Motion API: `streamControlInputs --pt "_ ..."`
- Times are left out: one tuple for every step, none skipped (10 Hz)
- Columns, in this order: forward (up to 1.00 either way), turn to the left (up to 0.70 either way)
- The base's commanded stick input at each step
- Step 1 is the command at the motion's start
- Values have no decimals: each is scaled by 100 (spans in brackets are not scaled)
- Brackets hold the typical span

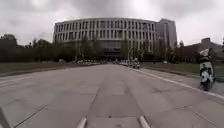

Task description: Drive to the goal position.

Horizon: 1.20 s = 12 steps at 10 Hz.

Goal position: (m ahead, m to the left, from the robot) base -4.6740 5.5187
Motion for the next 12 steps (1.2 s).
streamControlInputs --pt "100 -2" --pt "100 -2" --pt "100 -2" --pt "100 -2" --pt "100 -2" --pt "100 -2" --pt "100 -14" --pt "100 -24" --pt "100 -2" --pt "100 -2" --pt "100 -6" --pt "100 -11"
